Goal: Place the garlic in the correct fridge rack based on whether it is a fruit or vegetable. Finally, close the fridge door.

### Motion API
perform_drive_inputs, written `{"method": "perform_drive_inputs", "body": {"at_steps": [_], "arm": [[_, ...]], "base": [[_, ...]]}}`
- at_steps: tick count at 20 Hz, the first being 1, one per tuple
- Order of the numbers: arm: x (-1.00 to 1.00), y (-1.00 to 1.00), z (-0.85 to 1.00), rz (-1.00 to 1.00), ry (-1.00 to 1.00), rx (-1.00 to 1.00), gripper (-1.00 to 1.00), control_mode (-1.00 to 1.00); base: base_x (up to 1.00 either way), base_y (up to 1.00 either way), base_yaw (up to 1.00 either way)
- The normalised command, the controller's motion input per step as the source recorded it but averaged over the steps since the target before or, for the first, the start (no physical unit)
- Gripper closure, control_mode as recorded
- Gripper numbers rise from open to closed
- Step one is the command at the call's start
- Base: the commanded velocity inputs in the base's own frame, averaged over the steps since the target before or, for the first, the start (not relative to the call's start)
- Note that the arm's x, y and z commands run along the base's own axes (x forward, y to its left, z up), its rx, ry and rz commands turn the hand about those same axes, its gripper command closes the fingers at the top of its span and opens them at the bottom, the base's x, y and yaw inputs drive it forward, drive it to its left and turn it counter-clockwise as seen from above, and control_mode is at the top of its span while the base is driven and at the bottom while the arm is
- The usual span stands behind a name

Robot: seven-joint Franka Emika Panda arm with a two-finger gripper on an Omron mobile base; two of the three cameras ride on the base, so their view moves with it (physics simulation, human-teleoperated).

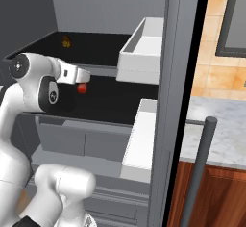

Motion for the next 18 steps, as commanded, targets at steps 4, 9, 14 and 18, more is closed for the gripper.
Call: {"method": "perform_drive_inputs", "body": {"at_steps": [4, 9, 14, 18], "arm": [[0.00, -0.18, 0.66, 0.22, 0.00, 0.04, 1.00, -1.00], [0.01, 0.03, 0.12, 0.06, 0.03, -0.01, 1.00, -1.00], [0.60, -0.09, 0.03, 0.00, 0.00, -0.01, 1.00, -1.00], [0.96, -0.02, 0.02, 0.00, 0.08, 0.00, 1.00, -1.00]], "base": [[0.00, 0.00, 0.00], [0.00, 0.00, 0.00], [0.00, 0.00, 0.00], [0.00, 0.00, 0.00]]}}
